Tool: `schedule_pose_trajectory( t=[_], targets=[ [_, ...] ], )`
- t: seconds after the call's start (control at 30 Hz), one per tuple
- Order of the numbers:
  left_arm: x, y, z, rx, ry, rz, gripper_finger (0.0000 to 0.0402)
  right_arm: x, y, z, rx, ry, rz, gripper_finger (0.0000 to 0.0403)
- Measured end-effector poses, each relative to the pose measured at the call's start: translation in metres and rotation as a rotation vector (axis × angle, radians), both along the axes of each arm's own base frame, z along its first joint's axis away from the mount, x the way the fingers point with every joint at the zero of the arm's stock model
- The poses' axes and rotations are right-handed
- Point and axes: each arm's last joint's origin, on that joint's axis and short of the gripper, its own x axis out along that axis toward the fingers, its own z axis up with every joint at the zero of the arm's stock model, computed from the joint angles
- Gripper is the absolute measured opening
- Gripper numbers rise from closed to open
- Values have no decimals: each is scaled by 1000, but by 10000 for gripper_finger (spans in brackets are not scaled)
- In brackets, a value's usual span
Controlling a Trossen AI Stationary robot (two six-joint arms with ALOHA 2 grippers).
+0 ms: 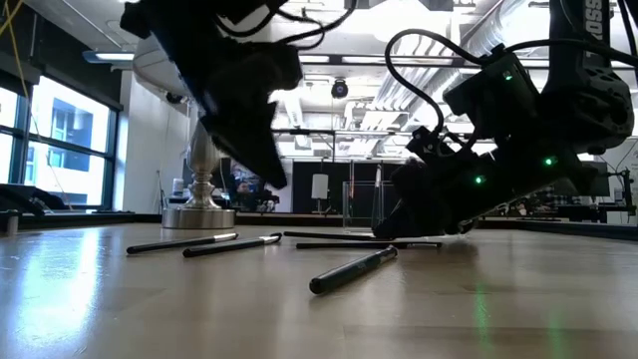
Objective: Pick & Place Makeup Supplies
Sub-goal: Put the makeup brush into the transparent organizer
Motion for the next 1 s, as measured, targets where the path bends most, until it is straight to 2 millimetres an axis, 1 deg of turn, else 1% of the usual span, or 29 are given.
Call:
schedule_pose_trajectory(
  t=[0.17,0.27,0.43,0.47,0.53,0.63,0.7,0.73,0.87,0.93,1.0],
  targets=[
    [6,-1,-14,4,15,-2,122,1,1,1,4,-14,25,0],
    [12,0,-14,-13,17,-3,139,2,1,2,4,-16,44,0],
    [32,9,-23,-49,44,25,158,2,2,2,-6,-15,54,0],
    [35,11,-23,-63,58,24,158,2,2,2,-6,-15,54,0],
    [48,15,-23,-101,58,28,159,2,2,2,-5,-18,54,0],
    [56,21,-28,-121,165,93,159,2,2,3,-5,-21,54,0],
    [67,22,-31,-133,191,105,159,2,2,3,-5,-24,54,0],
    [69,24,-33,-139,223,107,159,3,2,3,-5,-25,54,0],
    [79,22,-33,-160,291,97,158,3,2,3,-7,-32,60,0],
    [83,21,-35,-174,313,103,152,3,2,4,-6,-37,61,0],
    [85,20,-36,-186,334,131,127,3,2,4,-4,-40,64,0]
  ],
)
